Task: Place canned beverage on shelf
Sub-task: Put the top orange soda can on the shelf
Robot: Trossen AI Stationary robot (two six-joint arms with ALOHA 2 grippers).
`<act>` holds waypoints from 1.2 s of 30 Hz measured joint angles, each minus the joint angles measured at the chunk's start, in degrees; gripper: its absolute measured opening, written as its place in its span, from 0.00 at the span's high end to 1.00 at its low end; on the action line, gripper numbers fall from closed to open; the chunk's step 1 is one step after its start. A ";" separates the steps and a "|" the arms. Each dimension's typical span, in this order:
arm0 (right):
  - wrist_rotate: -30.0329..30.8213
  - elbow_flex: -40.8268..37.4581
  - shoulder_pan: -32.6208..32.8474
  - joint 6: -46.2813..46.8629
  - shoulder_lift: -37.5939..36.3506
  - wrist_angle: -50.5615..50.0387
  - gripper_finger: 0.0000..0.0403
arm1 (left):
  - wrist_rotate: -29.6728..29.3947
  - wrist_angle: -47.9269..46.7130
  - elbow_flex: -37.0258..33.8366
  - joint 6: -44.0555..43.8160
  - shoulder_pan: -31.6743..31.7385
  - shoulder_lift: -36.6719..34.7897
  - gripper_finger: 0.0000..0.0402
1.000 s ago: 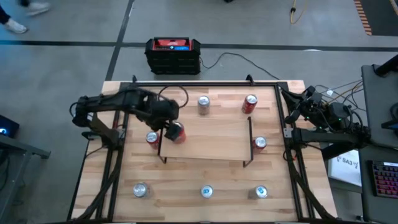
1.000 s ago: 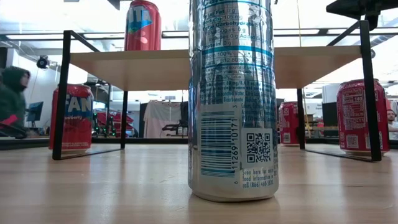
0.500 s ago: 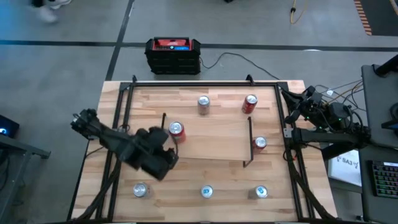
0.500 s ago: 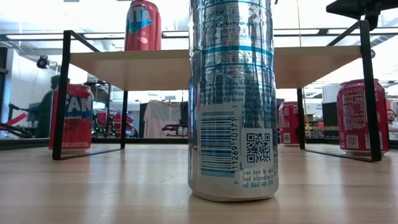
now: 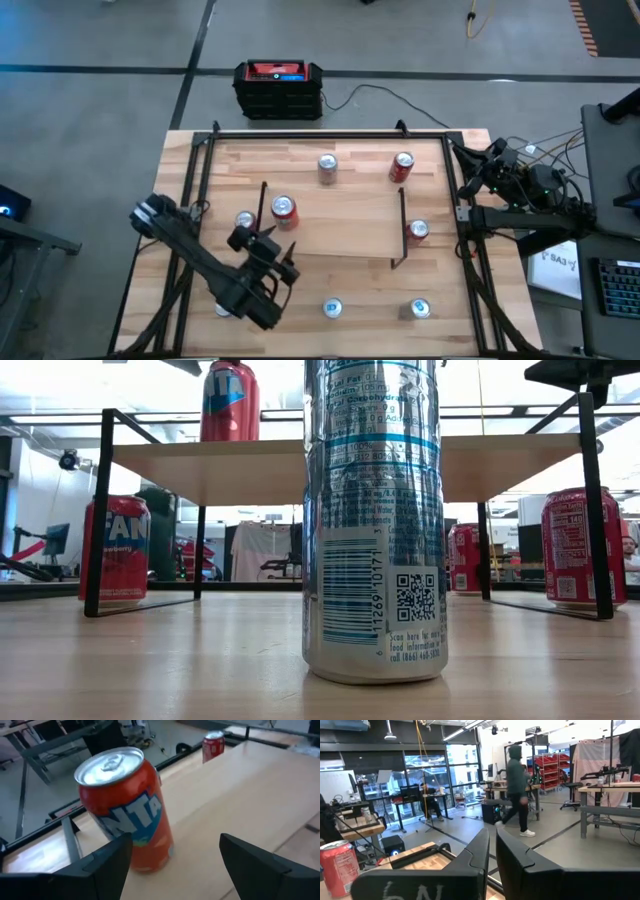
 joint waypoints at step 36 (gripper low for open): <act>0.00 0.01 0.01 -0.01 0.01 0.00 0.94 | -5.24 0.02 4.82 -13.59 2.39 3.69 0.40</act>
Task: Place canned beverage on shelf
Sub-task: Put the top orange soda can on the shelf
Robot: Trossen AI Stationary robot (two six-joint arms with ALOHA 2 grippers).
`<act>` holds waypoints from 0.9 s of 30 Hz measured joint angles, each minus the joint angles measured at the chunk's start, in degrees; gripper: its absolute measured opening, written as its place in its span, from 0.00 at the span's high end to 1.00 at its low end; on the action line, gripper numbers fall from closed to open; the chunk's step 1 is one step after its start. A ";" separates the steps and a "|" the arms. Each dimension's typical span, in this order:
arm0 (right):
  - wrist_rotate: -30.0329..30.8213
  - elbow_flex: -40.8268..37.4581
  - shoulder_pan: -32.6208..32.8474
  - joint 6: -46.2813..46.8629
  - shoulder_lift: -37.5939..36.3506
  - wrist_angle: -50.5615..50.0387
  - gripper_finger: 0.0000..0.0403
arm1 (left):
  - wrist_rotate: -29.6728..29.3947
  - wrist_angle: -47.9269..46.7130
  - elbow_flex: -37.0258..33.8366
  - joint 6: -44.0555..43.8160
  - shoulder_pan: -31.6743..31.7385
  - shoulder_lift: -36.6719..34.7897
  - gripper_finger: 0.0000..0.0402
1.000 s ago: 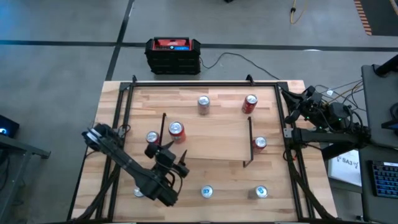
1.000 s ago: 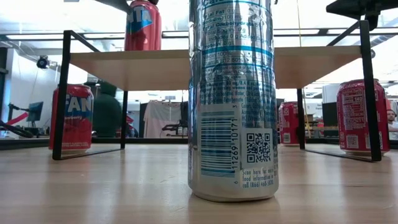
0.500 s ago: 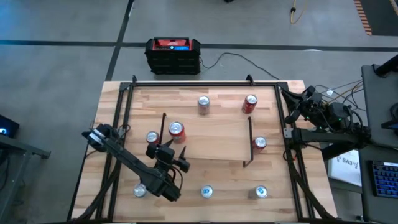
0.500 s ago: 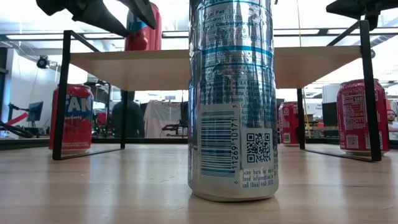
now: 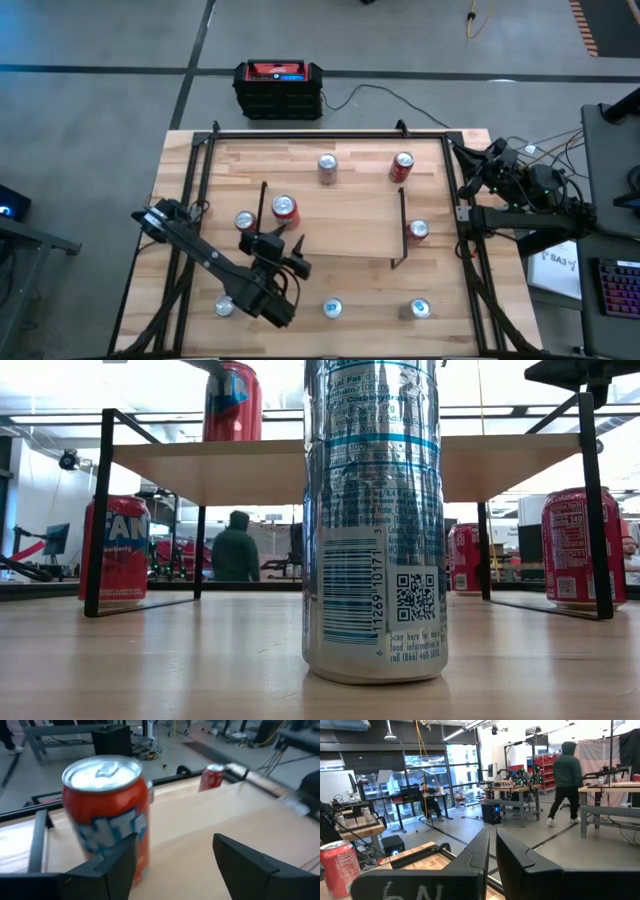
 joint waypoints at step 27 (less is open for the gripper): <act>0.00 0.00 0.00 -0.01 -0.01 0.02 0.94 | -16.81 0.16 27.64 4.26 -9.32 23.16 0.40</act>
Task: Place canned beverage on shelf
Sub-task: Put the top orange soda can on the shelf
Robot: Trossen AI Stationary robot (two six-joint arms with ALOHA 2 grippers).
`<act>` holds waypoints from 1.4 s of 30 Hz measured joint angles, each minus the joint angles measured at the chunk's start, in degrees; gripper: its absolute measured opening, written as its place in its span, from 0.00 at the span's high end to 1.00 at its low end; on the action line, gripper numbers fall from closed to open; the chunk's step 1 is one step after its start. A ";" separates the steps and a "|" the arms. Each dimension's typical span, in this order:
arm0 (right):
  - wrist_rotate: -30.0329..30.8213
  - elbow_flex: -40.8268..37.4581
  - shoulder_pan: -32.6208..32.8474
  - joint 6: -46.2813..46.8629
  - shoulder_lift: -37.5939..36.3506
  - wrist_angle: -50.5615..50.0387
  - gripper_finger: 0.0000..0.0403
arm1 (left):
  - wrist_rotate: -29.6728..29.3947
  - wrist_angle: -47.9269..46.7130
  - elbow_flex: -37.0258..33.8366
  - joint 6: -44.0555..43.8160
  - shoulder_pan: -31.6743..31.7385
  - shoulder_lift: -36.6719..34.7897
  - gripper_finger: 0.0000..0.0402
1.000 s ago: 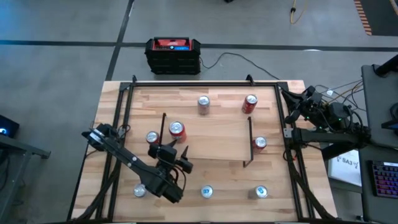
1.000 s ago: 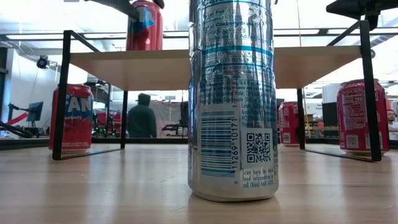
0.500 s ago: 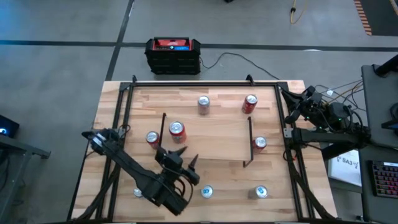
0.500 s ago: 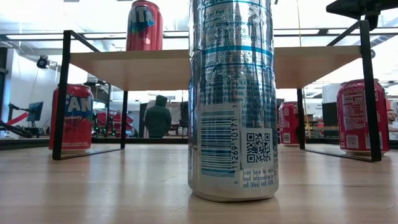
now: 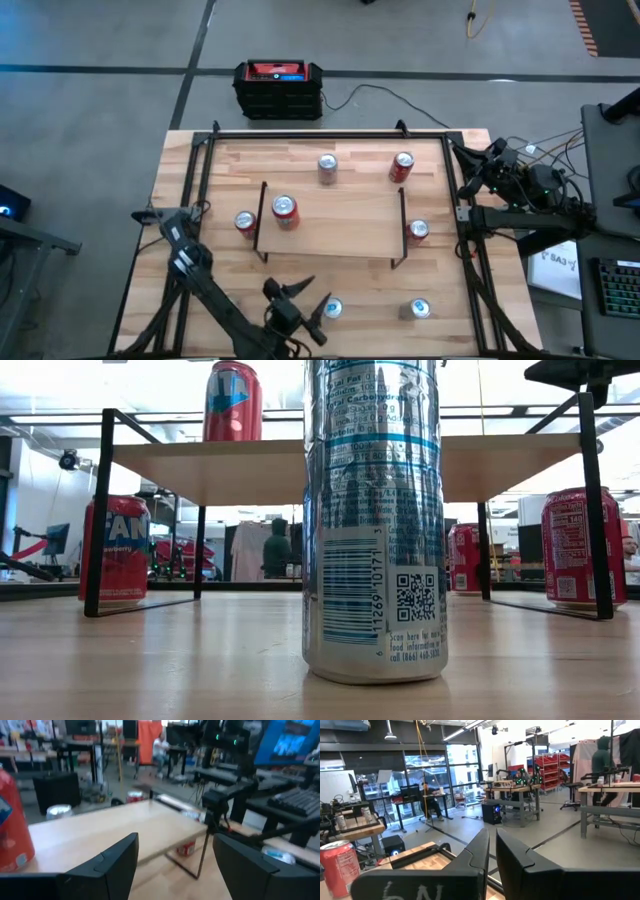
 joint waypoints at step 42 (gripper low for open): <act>-0.04 0.00 0.00 0.00 0.00 -0.04 0.94 | 24.53 10.62 8.05 61.73 9.34 -6.34 0.55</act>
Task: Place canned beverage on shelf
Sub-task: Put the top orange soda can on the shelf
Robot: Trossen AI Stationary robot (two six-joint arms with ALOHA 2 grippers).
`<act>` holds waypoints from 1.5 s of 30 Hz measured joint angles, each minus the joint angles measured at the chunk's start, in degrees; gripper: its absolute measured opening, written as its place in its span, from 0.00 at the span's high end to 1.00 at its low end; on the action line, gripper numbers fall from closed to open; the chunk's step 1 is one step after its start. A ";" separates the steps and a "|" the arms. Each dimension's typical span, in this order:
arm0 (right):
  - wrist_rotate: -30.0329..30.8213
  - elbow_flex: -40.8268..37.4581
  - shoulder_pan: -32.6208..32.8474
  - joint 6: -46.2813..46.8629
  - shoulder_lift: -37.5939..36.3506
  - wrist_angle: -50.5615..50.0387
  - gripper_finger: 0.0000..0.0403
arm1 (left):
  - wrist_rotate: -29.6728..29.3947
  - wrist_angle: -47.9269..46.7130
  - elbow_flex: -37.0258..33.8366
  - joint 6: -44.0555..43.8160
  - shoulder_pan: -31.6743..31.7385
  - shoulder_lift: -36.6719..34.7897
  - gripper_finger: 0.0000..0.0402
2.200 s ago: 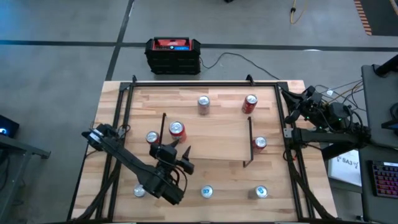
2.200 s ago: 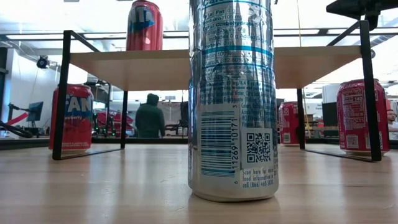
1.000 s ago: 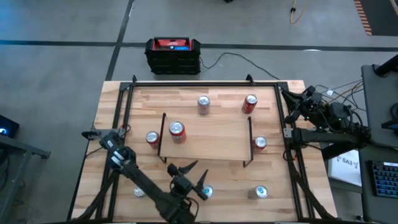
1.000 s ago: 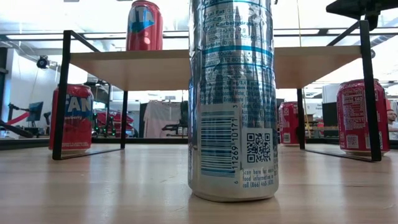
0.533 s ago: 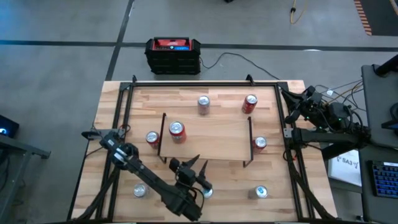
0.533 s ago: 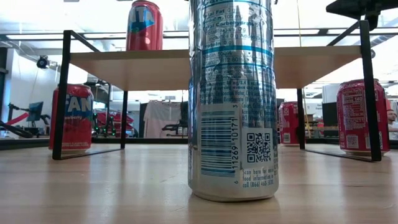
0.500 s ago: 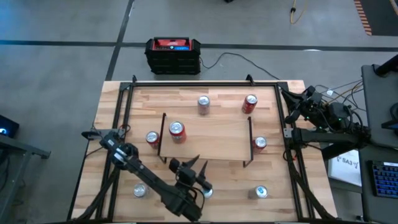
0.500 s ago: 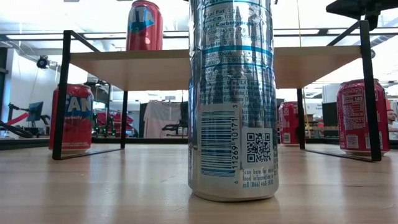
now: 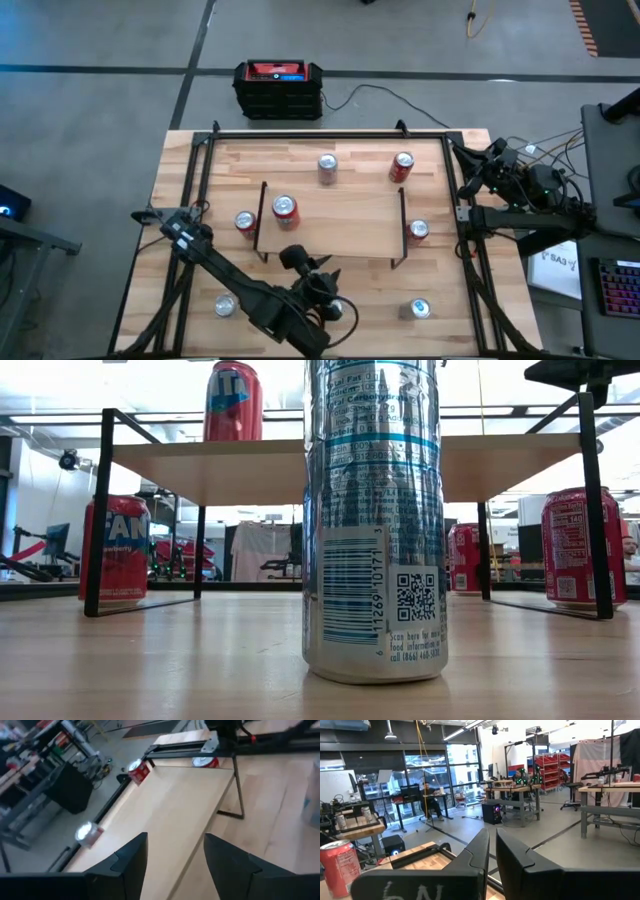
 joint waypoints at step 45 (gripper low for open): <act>0.00 0.00 0.00 0.00 0.00 0.00 0.94 | 34.18 7.87 -0.12 29.05 19.35 -15.82 0.40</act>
